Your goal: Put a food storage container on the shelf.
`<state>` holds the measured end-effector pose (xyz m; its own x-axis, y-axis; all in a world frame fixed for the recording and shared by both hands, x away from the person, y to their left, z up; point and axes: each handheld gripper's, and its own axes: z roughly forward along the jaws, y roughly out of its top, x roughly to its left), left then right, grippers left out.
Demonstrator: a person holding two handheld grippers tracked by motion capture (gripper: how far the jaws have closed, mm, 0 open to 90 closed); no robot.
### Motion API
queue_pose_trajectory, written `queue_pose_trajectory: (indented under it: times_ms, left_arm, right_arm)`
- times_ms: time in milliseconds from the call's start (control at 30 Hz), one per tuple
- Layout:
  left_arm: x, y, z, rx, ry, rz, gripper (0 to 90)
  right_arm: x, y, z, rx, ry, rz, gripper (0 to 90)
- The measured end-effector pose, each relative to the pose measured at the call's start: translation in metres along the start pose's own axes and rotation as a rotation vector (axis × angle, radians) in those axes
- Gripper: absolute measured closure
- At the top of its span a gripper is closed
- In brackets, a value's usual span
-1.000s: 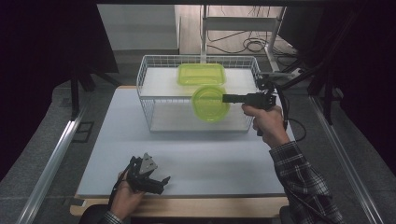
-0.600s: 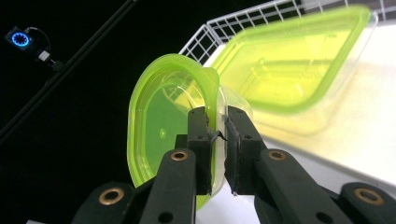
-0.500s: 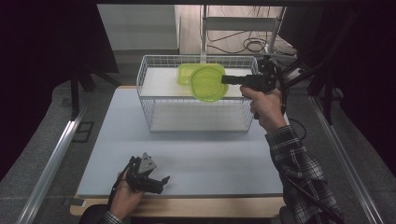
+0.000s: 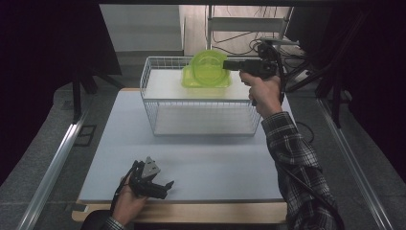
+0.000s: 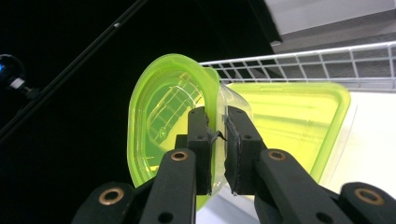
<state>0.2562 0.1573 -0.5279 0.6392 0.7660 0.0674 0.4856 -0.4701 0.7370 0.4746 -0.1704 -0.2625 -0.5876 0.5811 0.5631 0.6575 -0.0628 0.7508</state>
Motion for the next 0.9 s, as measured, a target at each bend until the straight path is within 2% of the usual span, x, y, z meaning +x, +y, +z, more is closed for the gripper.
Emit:
queue_pose_trajectory:
  times_ms: [267,333,433,600,667,800,900]
  left_arm:
    - [0.000,0.000,0.000,0.000,-0.002,0.002,1.3]
    - [0.000,0.000,0.000,0.000,-0.002,0.004,1.4]
    - [0.000,0.000,0.000,0.002,-0.002,0.008,1.4]
    - [-0.001,0.000,0.000,0.004,0.000,0.012,1.4]
    - [-0.001,0.000,0.001,0.004,0.000,0.012,1.4]
    - [-0.001,0.000,0.001,0.006,-0.001,0.014,1.4]
    - [-0.001,0.000,0.001,0.007,-0.002,0.016,1.4]
  right_arm:
    - [-0.002,0.009,0.017,0.008,-0.055,0.014,80.9]
    - [-0.003,0.009,0.020,0.010,-0.079,0.018,80.7]
    - [-0.003,0.009,0.022,0.004,-0.088,0.032,79.9]
    - [0.002,0.010,0.024,-0.009,-0.165,-0.012,74.7]
    - [0.002,0.010,0.026,-0.009,-0.178,-0.016,70.3]
    - [-0.001,0.012,0.030,-0.007,-0.197,-0.022,69.8]
    - [-0.003,0.013,0.032,-0.002,-0.219,-0.036,65.7]
